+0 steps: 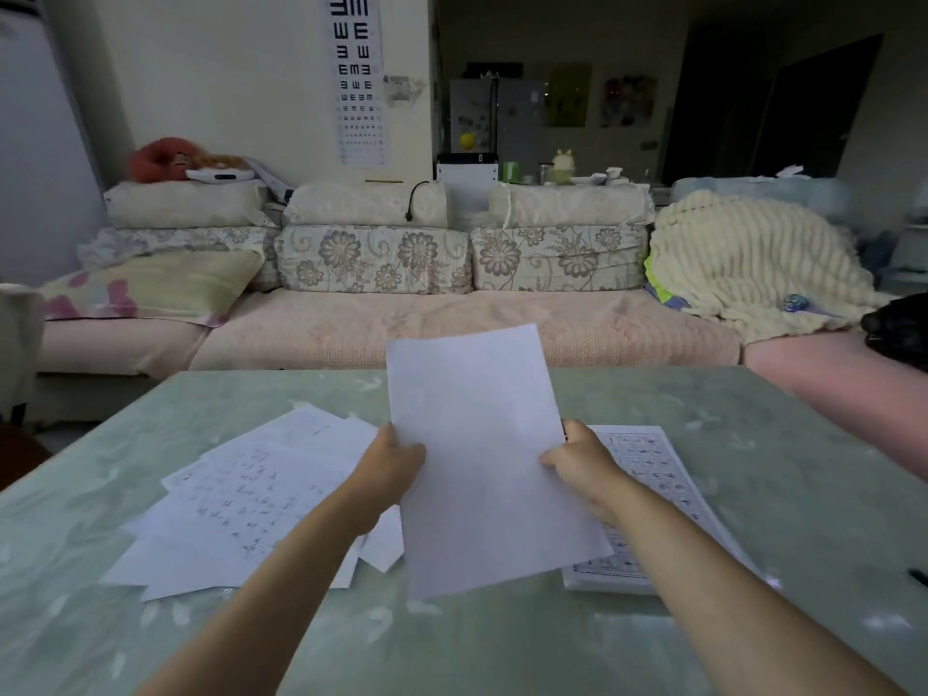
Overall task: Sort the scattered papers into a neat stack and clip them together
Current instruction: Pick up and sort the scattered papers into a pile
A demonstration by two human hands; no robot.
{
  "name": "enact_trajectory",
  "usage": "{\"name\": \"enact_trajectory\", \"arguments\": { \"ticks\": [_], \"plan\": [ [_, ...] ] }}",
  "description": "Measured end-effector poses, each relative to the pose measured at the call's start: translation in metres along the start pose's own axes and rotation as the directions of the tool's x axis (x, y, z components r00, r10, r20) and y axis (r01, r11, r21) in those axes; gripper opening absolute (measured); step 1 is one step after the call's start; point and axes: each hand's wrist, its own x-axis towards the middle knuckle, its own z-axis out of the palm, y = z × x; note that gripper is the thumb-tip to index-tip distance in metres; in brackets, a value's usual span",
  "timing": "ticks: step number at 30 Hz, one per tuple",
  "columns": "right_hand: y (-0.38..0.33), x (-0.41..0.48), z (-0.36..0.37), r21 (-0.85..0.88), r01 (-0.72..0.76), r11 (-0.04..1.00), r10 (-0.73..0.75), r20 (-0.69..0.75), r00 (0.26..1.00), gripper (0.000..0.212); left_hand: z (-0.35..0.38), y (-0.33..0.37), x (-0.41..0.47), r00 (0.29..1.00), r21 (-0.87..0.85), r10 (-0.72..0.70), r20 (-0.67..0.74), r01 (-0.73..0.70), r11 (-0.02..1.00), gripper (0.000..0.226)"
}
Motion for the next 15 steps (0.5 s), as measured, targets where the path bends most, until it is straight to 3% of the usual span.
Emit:
{"name": "enact_trajectory", "arguments": {
  "ticks": [3,7,13,15],
  "plan": [
    [0.015,0.004,-0.032,-0.010,-0.038,0.999,0.038,-0.042,0.998,0.040,0.034,0.003,0.006,0.999,-0.016,-0.022,0.048,0.023,1.000,0.028],
    [0.037,0.007,-0.076,-0.041,-0.034,0.999,0.027,-0.145,0.989,0.036,0.090,0.008,0.014,1.000,0.093,0.015,-0.016,-0.014,0.996,0.012],
    [0.077,0.017,-0.121,-0.140,-0.074,0.987,0.038,-0.243,0.969,0.033,0.162,0.012,0.040,0.996,0.286,0.010,0.087,-0.034,0.958,0.037],
    [0.091,0.022,-0.128,-0.229,-0.118,0.966,0.061,-0.243,0.968,0.043,0.178,0.013,0.045,0.996,0.370,0.003,0.091,-0.036,0.928,0.034]
  ]
}}
